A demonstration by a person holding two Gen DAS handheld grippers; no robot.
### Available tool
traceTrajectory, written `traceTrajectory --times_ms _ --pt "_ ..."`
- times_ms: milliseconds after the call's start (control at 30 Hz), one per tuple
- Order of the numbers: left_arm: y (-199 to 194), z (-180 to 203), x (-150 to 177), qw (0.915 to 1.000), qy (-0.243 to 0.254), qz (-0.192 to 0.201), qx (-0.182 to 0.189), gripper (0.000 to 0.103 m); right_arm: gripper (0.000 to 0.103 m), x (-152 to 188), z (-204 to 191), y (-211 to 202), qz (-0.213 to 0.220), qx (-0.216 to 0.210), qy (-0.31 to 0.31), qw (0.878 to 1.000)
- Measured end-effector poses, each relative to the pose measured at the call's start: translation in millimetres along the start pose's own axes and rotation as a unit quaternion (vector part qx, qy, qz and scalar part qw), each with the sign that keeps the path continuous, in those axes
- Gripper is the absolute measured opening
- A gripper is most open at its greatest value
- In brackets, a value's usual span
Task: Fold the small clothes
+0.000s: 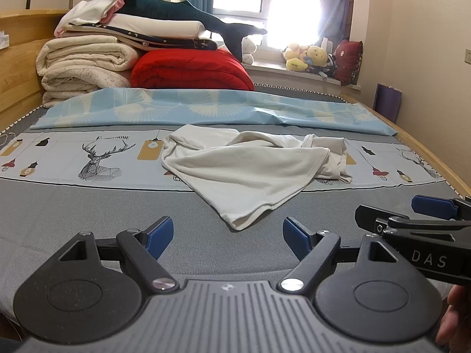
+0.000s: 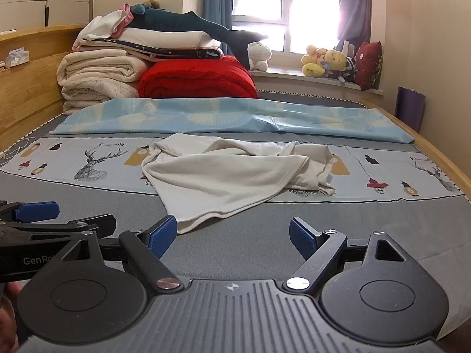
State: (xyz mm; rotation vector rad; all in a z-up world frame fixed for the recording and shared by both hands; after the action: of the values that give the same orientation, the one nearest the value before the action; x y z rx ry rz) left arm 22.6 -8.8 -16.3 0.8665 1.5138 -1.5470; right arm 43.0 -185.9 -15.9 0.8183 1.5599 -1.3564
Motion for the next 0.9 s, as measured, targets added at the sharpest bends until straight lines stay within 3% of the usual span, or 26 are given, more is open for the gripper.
traceTrajectory --times_ms 100,133,433,633,700,767,800,867,900 --pt "0.5 -0.6 0.1 1.0000 0.000 0.000 0.000 0.086 0.085 1.2 -0.2 0.6 0.000 0.000 0.000 1.000" --pt "0.9 -1.7 0.0 0.9996 0.005 0.009 -0.025 0.086 0.085 1.0 -0.2 0.6 -0.001 0.000 0.000 1.000" --pt "-0.4 -2.7 0.3 0.9997 0.007 0.013 -0.021 0.086 0.084 0.4 -1.7 -2.4 0.007 0.000 -0.002 1.000" --pt "-1.0 -4.5 -1.2 0.9996 0.005 0.016 -0.024 0.086 0.081 -31.8 22.6 1.0 0.037 -0.011 -0.001 0.999" --pt "-1.1 -4.2 -3.0 0.9994 0.008 0.021 -0.026 0.081 0.071 -41.7 34.6 7.8 0.060 0.000 -0.007 0.998" --pt "1.3 -4.6 -7.4 0.9994 0.009 0.021 -0.025 0.066 0.053 -39.6 46.3 14.1 0.082 0.017 -0.001 0.996" --pt "5.8 -5.5 -11.1 0.9997 0.007 0.013 -0.020 0.061 0.049 -34.7 51.5 17.6 0.084 0.026 0.006 0.996" --pt "19.3 -6.4 -20.1 0.9999 0.011 0.002 -0.009 0.036 0.039 -26.5 59.0 28.8 0.051 0.038 0.018 0.998" --pt "29.9 -6.1 -24.8 0.9998 0.016 -0.003 -0.010 0.032 0.039 -27.6 63.3 31.1 0.048 0.032 0.030 0.998"
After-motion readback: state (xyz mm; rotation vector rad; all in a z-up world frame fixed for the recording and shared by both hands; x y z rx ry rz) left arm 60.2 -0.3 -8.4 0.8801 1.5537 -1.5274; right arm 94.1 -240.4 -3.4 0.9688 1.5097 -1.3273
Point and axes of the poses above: each gripper's, at about its wrist camera, not at the fingertips, and y roughly the way its jaws point, z to its right, x to its underside, the point moved 2 cm from there along y, roughly the way its jaws point, and after that the axes turned 6 degrees about z, right-handed, at the moved point
